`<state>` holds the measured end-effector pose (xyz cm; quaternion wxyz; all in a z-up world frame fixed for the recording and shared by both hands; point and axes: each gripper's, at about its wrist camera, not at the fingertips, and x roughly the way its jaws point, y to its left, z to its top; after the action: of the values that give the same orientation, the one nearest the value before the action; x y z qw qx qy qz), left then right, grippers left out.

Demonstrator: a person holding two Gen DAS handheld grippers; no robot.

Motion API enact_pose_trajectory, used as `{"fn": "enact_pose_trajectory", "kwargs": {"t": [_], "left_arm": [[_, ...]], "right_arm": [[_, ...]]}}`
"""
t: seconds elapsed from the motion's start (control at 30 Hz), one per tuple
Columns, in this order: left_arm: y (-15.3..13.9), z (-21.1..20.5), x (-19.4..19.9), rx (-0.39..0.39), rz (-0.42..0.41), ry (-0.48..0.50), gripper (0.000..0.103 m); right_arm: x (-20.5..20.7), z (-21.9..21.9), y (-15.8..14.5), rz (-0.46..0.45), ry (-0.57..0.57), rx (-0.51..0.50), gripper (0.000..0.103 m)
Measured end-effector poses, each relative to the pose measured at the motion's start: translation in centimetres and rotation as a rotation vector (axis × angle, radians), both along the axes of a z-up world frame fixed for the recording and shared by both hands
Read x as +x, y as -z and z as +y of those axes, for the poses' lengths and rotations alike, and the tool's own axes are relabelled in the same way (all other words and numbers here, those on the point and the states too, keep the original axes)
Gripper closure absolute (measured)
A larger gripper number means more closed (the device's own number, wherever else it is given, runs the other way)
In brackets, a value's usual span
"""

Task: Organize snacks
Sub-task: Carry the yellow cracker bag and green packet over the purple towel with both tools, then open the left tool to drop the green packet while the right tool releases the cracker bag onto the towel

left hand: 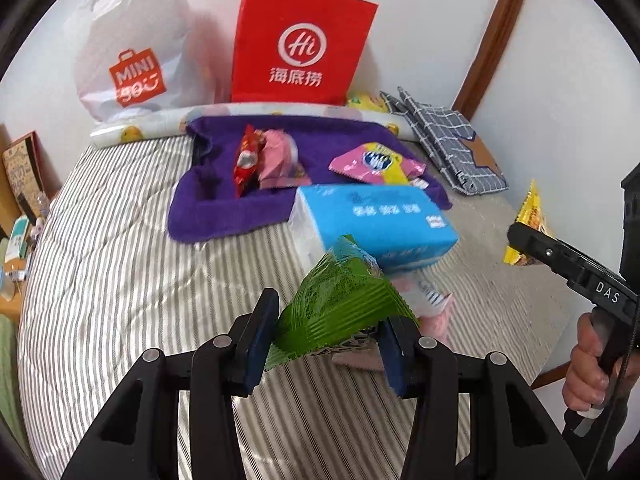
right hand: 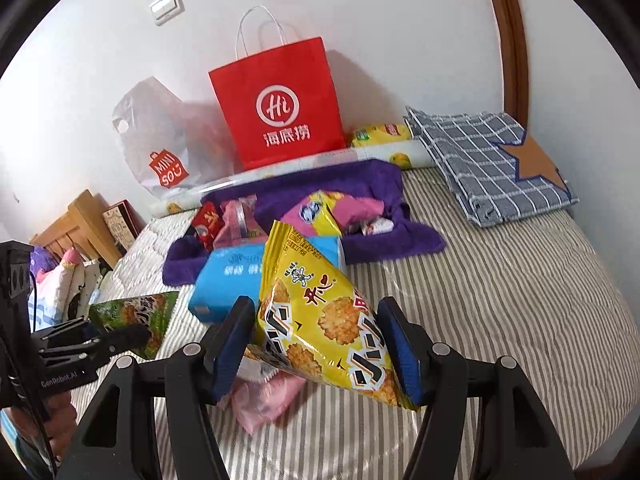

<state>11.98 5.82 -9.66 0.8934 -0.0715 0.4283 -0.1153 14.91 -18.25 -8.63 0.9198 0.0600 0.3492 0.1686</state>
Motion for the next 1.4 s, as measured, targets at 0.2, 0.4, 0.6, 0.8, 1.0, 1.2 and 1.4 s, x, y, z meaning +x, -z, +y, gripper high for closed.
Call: {"fn": "enact_pose_trajectory", "kwargs": {"t": [0.2, 0.4, 0.6, 0.8, 1.0, 1.2, 1.4], "left_arm": [[-1.4, -0.7, 2.1, -0.003, -0.03, 0.002, 0.055], [-2.8, -0.2, 5.0, -0.003, -0.057, -0.024, 0.055], [-3.4, 0.4, 8.7, 0.007, -0.071, -0.061, 0.055], [-3.8, 1.2, 12.2, 0.039, -0.099, -0.103, 0.055], [-4.6, 1.6, 15.8, 0.027, -0.125, -0.125, 0.055], [-3.2, 1.2, 17.4, 0.017, -0.144, -0.12, 0.055], [-0.8, 1.2, 17.7, 0.043, -0.129, -0.144, 0.055]], "right_arm": [[1.8, 0.6, -1.2, -0.038, -0.007, 0.005, 0.041], [4.8, 0.8, -2.1, -0.063, 0.007, -0.005, 0.041], [8.7, 1.1, -2.7, -0.075, 0.014, 0.005, 0.041], [12.6, 2.0, -2.9, -0.084, 0.009, -0.005, 0.041], [15.9, 3.5, -3.8, -0.111, -0.019, -0.014, 0.041], [19.1, 4.9, -3.4, -0.135, -0.005, -0.021, 0.041], [20.4, 5.1, 0.2, -0.076, -0.014, -0.035, 0.041]]}}
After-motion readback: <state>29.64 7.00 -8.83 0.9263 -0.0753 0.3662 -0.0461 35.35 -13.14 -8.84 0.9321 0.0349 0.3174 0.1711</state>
